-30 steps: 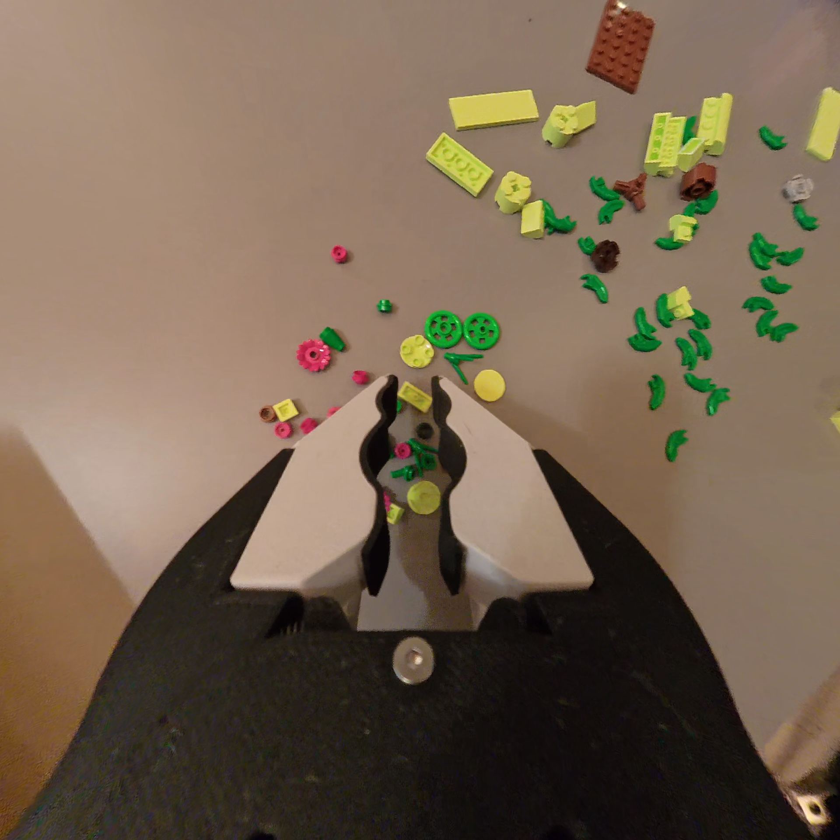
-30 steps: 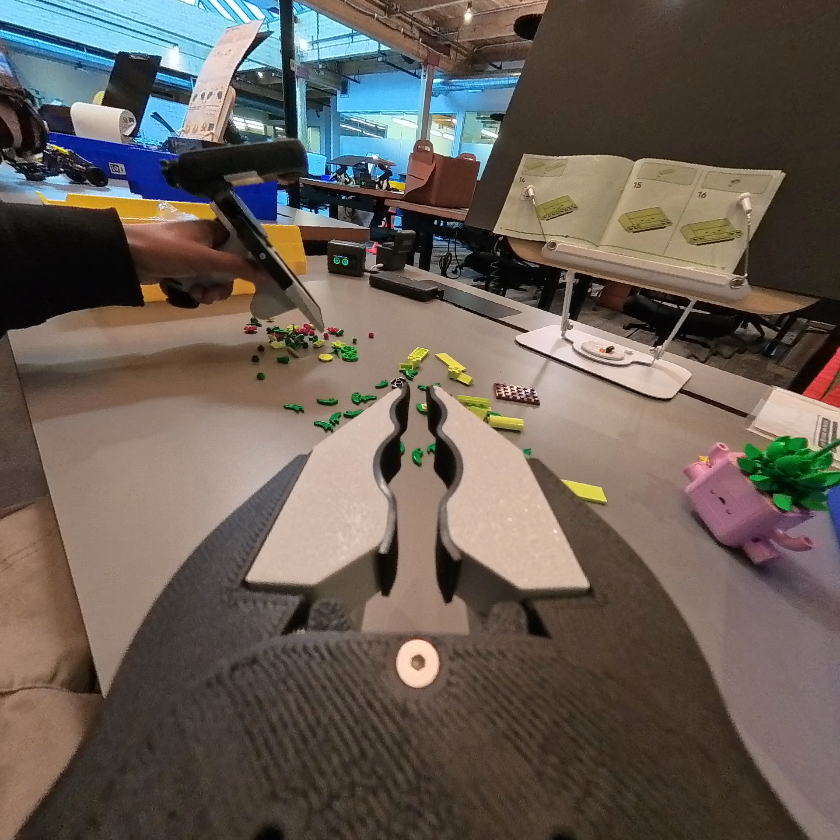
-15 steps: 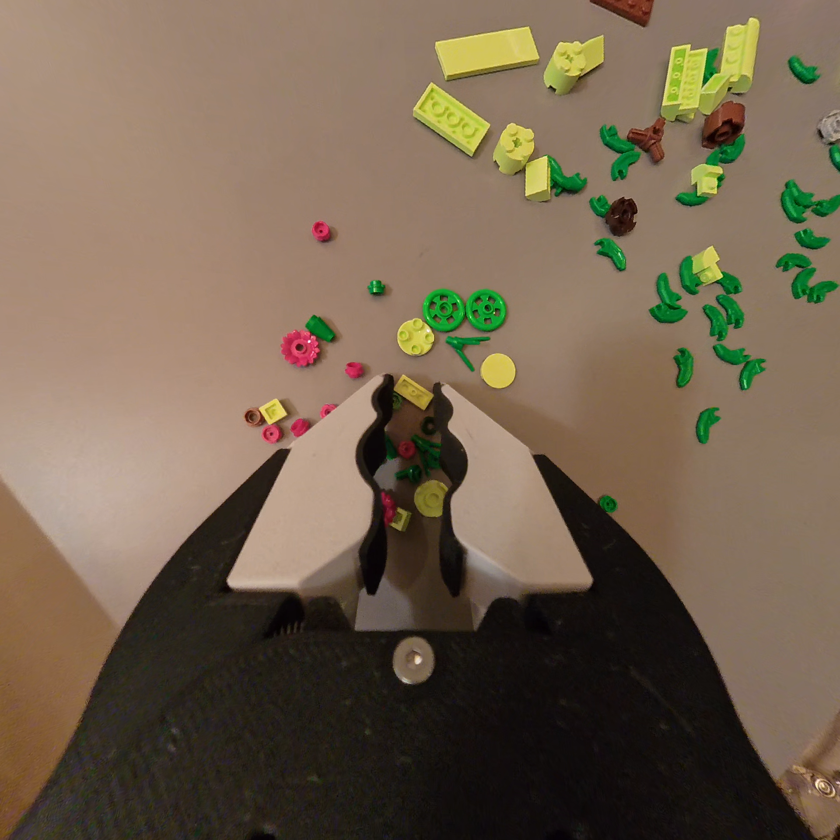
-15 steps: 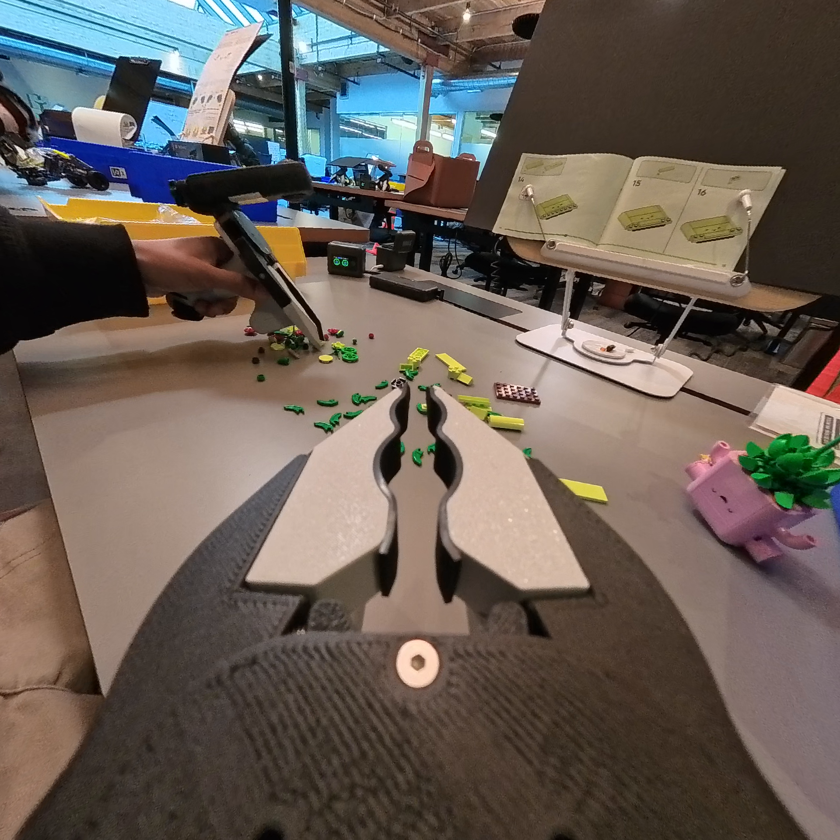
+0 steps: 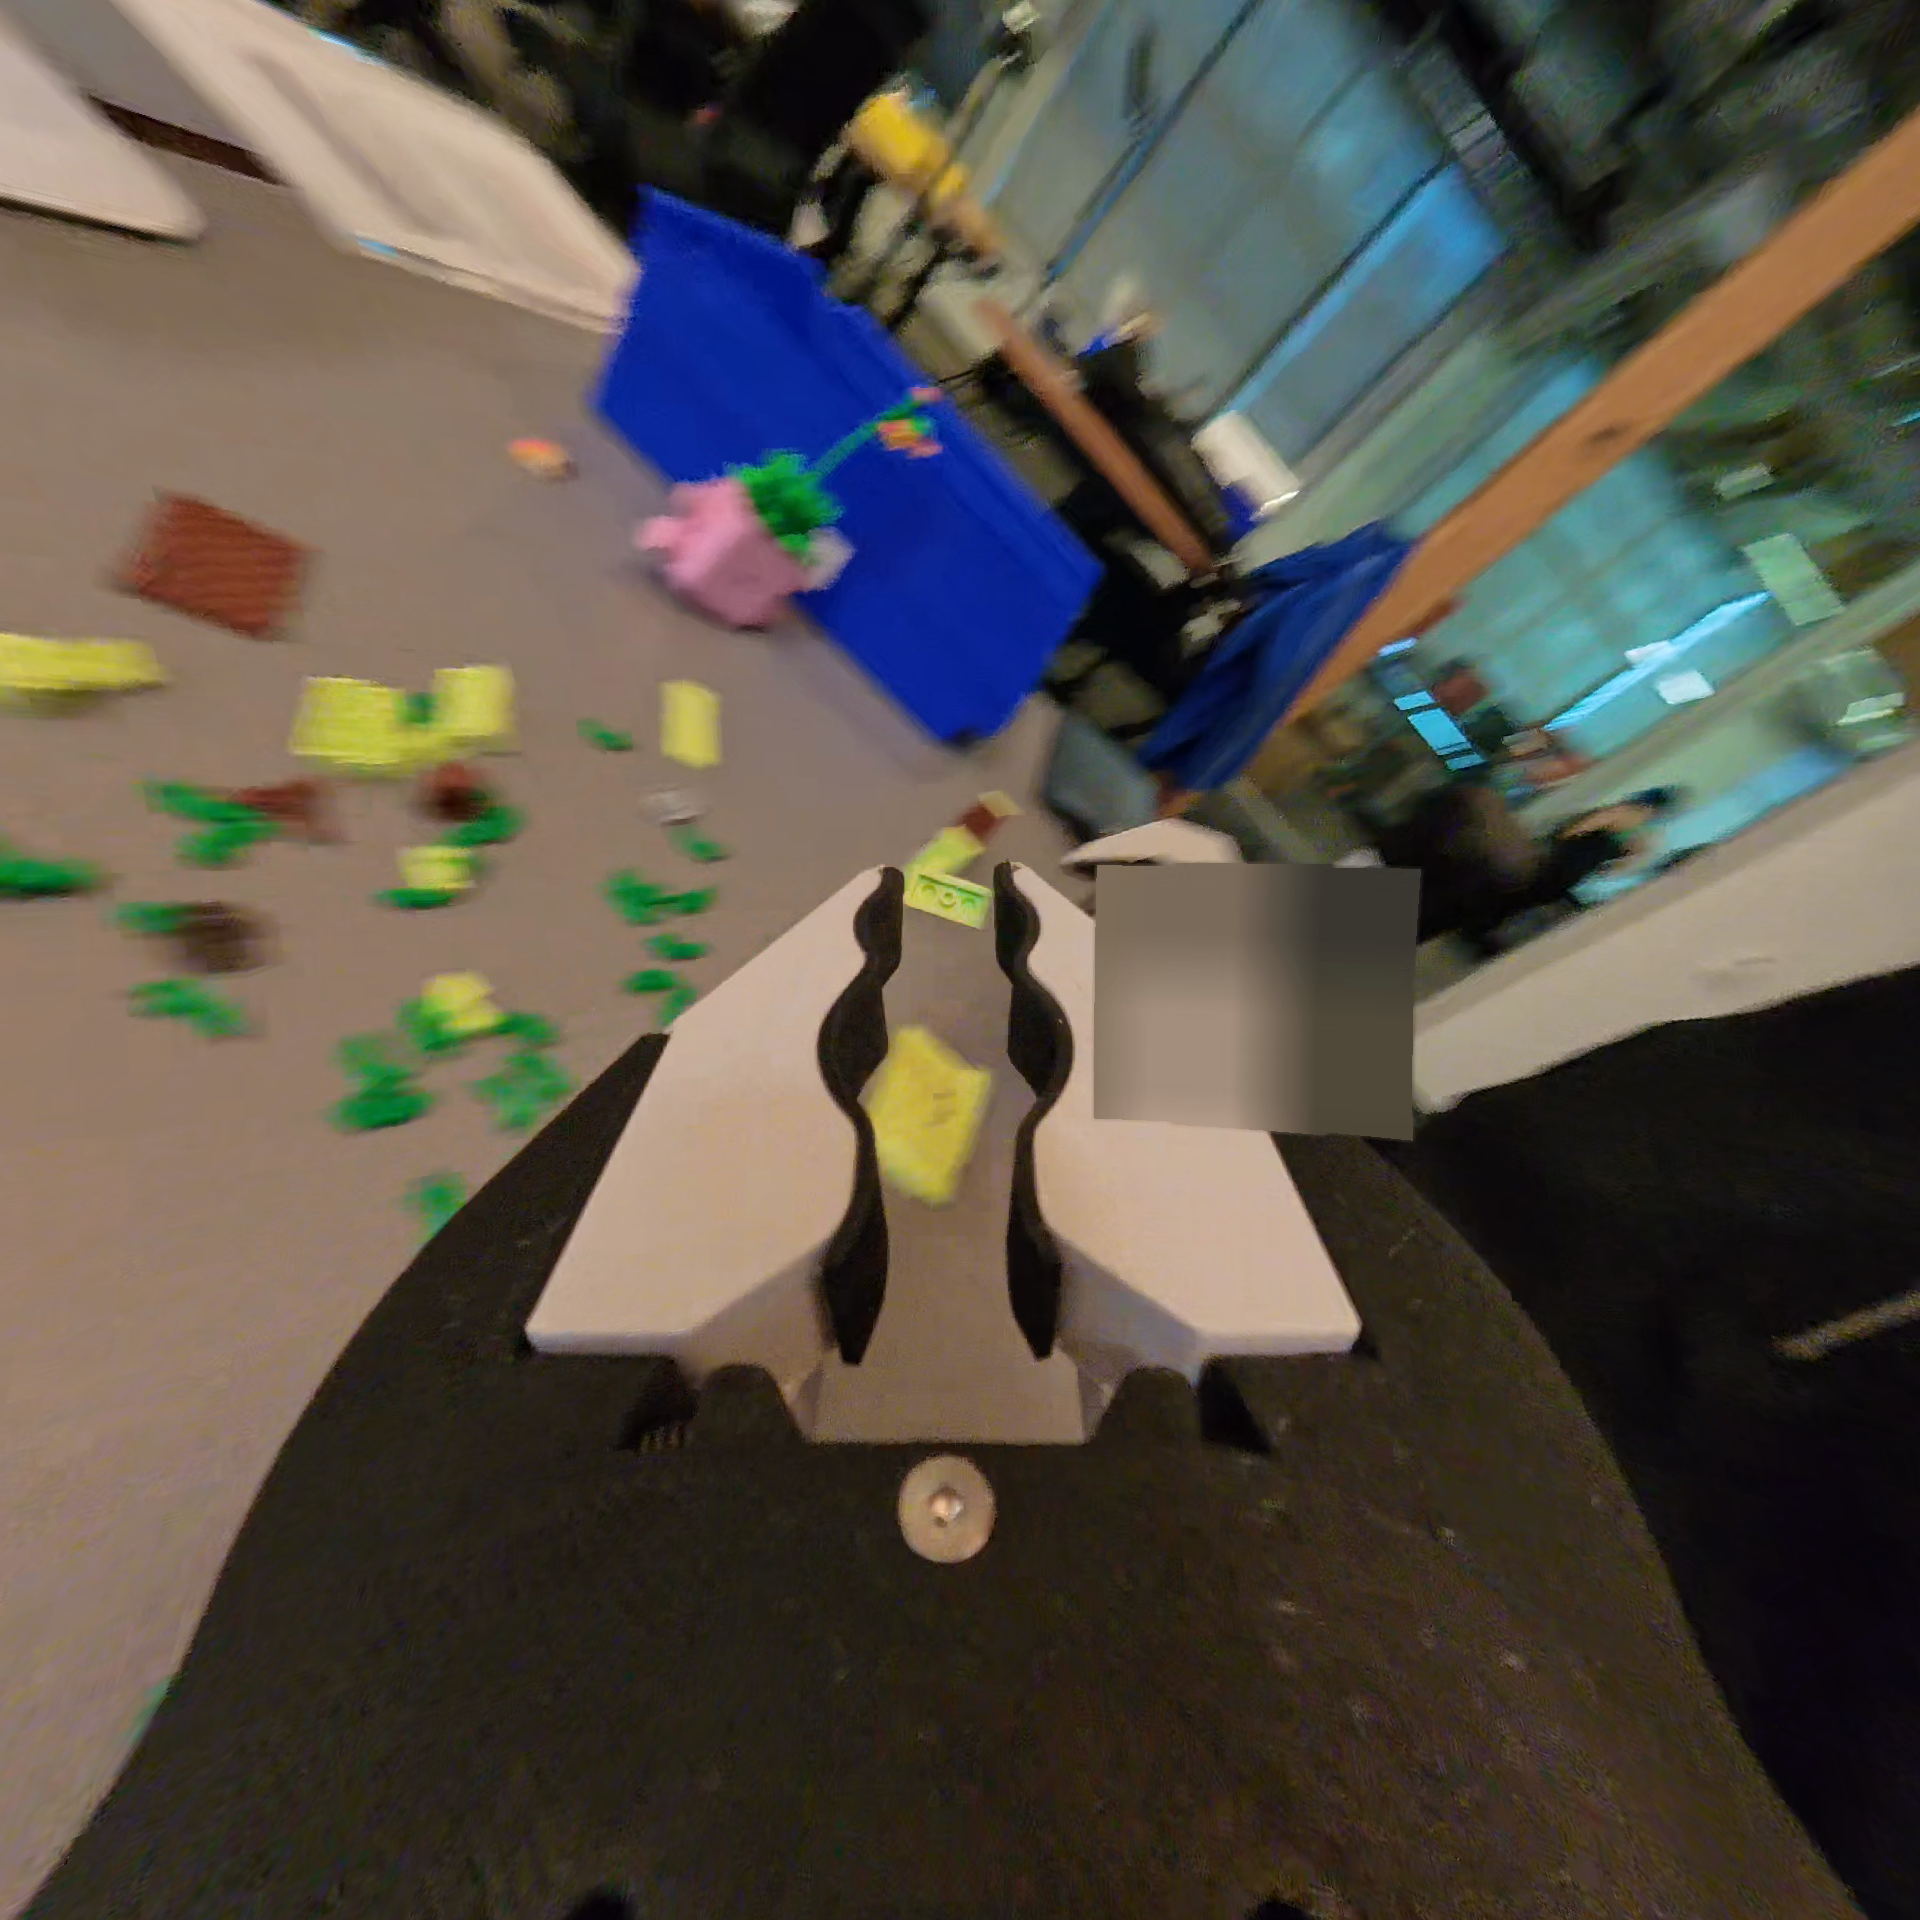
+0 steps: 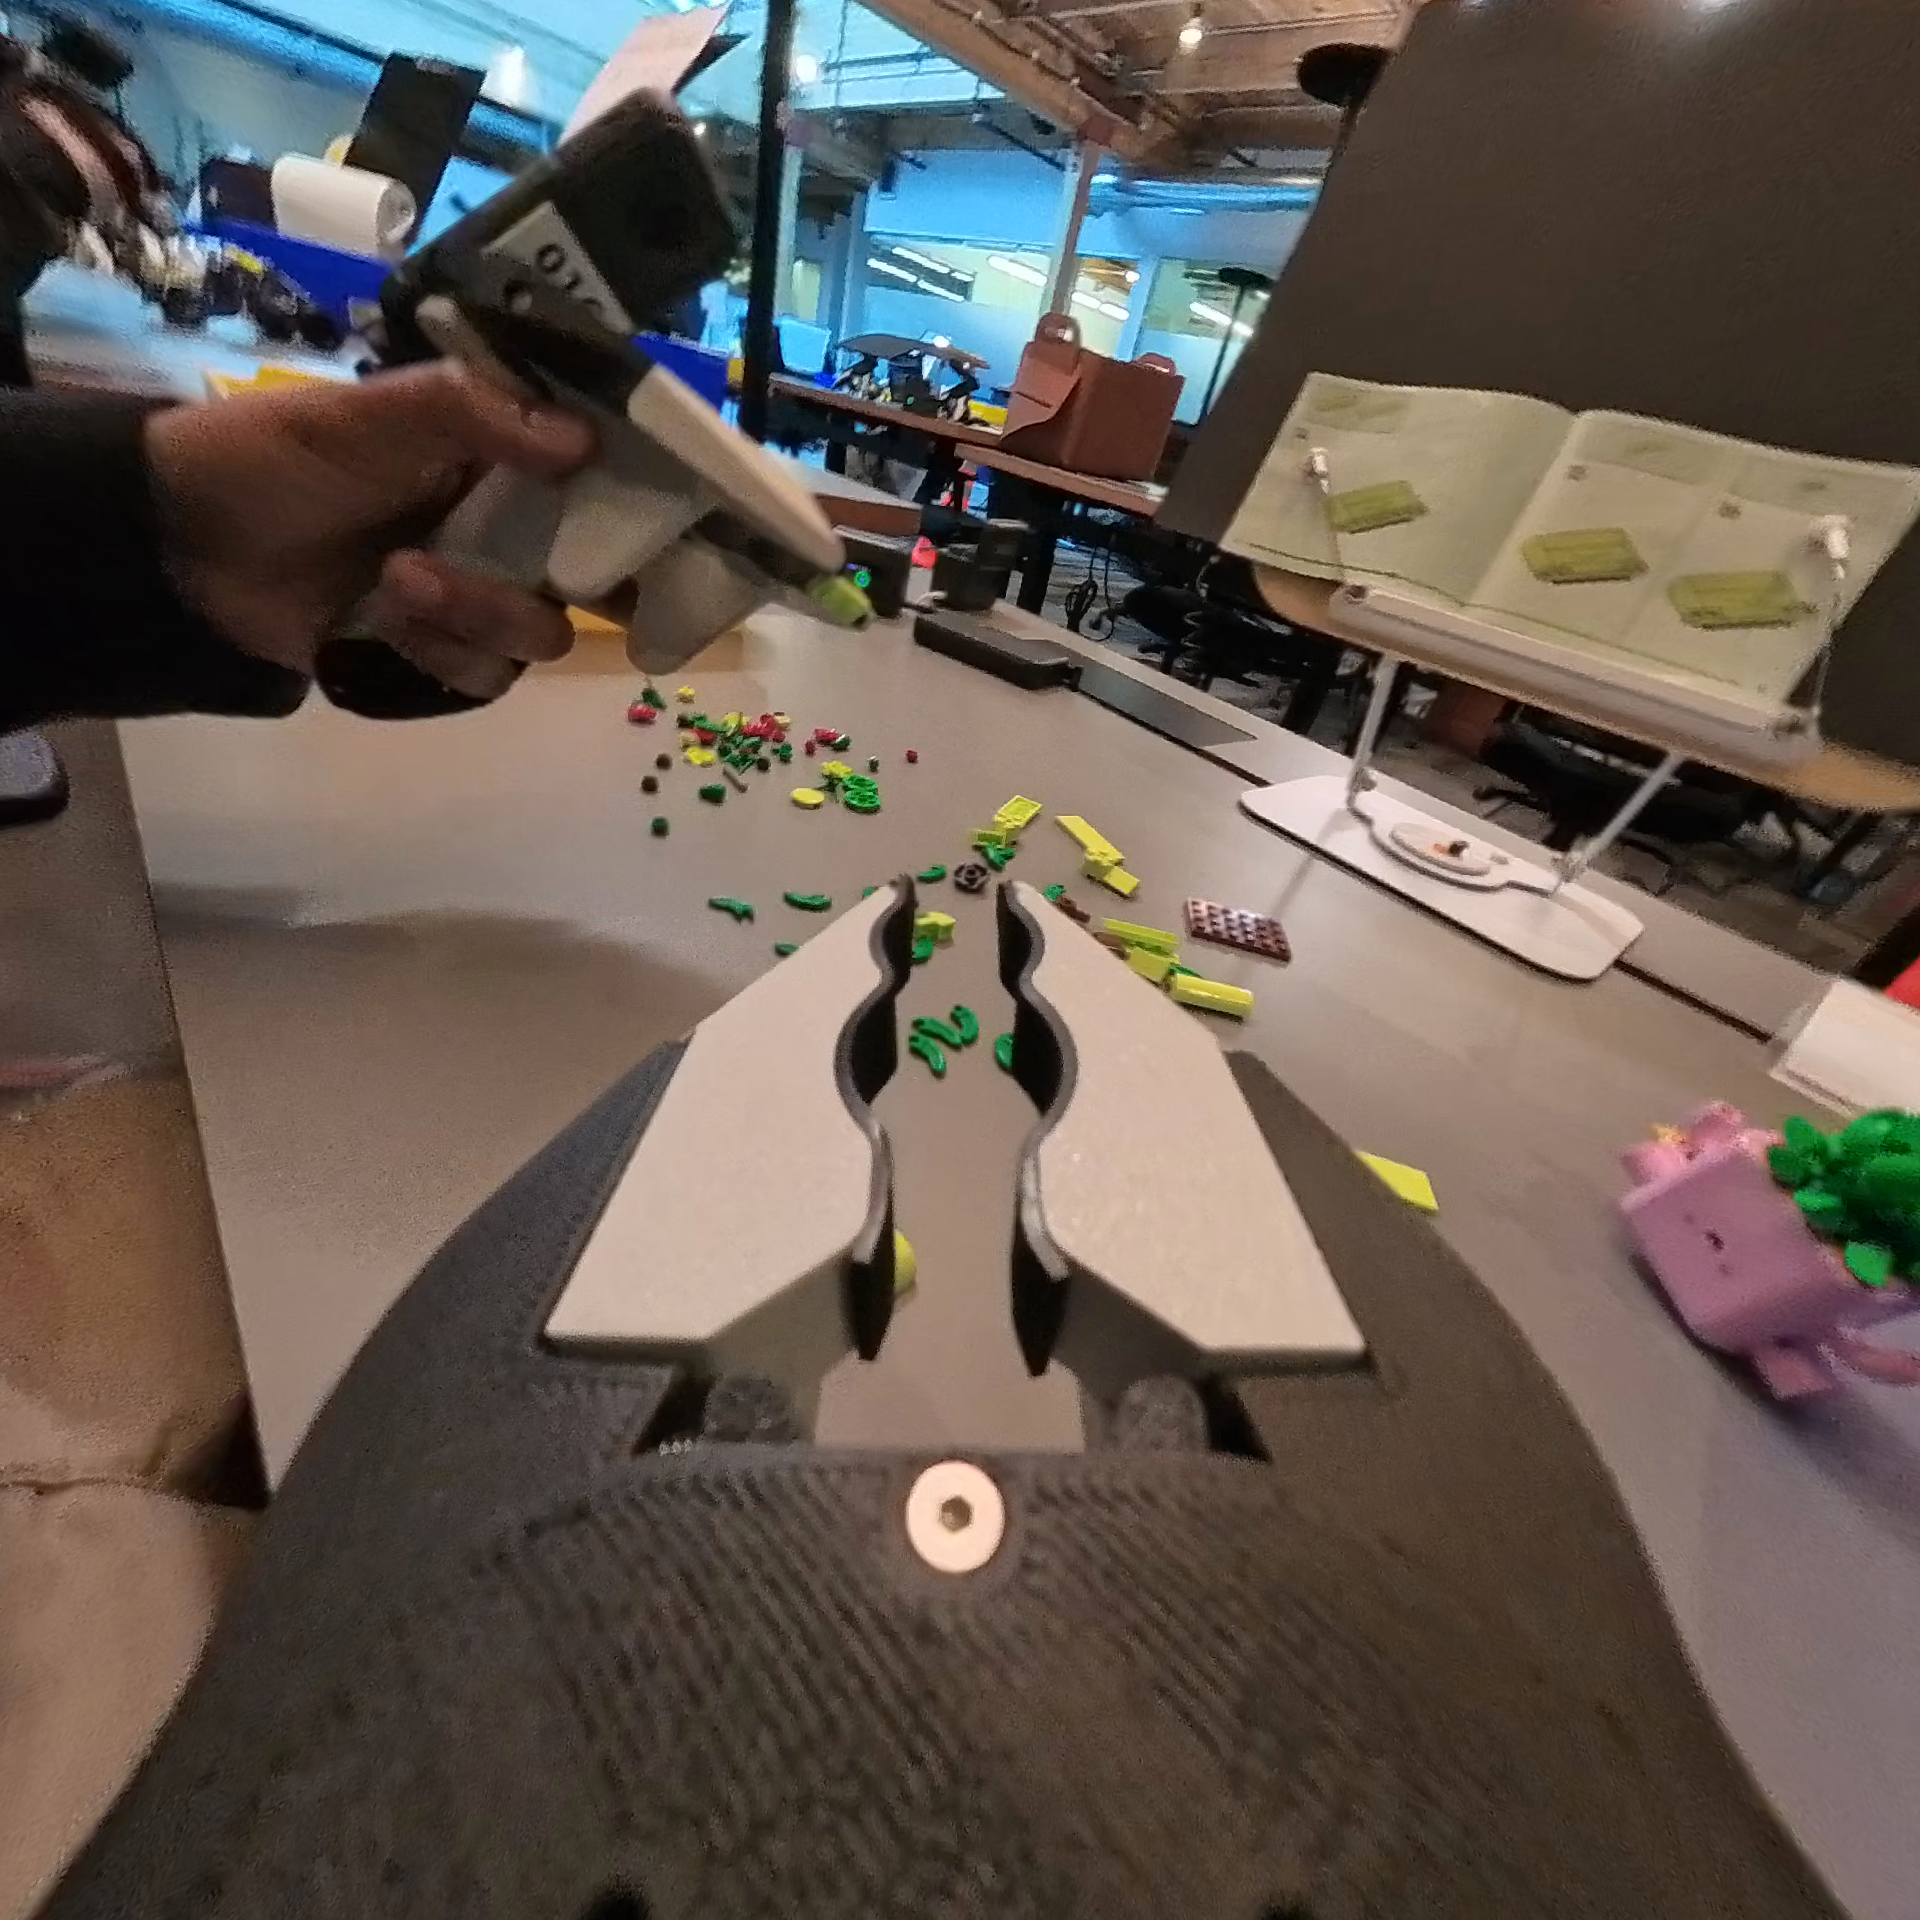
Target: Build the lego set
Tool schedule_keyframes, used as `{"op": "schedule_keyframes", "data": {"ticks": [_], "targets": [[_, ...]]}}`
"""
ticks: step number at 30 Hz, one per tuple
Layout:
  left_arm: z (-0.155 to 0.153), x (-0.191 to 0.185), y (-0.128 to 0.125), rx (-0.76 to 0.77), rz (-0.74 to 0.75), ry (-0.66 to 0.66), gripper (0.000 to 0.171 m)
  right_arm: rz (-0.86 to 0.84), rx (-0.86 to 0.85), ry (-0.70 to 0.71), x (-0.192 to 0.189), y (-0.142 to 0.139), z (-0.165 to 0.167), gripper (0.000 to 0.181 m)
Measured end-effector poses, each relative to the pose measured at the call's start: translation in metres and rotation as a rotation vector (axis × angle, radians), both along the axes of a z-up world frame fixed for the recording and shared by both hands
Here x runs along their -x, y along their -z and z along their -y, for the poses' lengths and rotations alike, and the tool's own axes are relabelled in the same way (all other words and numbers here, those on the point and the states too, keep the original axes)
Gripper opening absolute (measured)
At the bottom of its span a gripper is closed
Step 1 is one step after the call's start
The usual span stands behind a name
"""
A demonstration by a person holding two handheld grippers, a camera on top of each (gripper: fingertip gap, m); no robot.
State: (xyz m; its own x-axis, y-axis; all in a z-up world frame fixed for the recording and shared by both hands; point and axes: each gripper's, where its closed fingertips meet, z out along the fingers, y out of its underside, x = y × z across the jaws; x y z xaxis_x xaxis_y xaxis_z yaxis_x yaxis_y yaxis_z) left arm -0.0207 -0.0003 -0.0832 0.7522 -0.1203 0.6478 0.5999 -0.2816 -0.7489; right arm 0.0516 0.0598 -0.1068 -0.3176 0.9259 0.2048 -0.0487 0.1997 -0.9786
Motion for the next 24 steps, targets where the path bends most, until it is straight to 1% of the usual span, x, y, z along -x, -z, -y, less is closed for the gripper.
{"op": "schedule_keyframes", "data": {"ticks": [3,5,7,11,13,17,21,24], "targets": [[-0.012,-0.049,-0.013,-0.128,0.228,0.143,0.016,-0.021,-0.127,-0.025,-0.002,0.004,0.018,0.015],[-0.017,-0.068,-0.017,-0.193,0.378,0.205,0.016,-0.052,-0.192,-0.052,-0.005,0.004,0.031,0.015],[-0.020,-0.079,-0.012,-0.205,0.468,0.245,0.016,-0.095,-0.227,-0.063,-0.010,0.000,0.040,0.016],[-0.018,-0.094,0.009,-0.126,0.495,0.288,0.016,-0.141,-0.268,-0.051,-0.013,-0.002,0.044,0.017],[-0.016,-0.095,0.017,-0.090,0.495,0.278,0.016,-0.148,-0.275,-0.062,-0.015,-0.002,0.047,0.018],[-0.012,-0.099,0.021,-0.077,0.544,0.294,0.016,-0.158,-0.288,-0.084,-0.017,-0.003,0.053,0.016],[-0.011,-0.105,0.022,-0.088,0.599,0.317,0.016,-0.158,-0.310,-0.104,-0.019,-0.001,0.059,0.007],[-0.012,-0.104,0.021,-0.110,0.605,0.315,0.015,-0.158,-0.320,-0.107,-0.020,-0.001,0.060,0.006]]}}
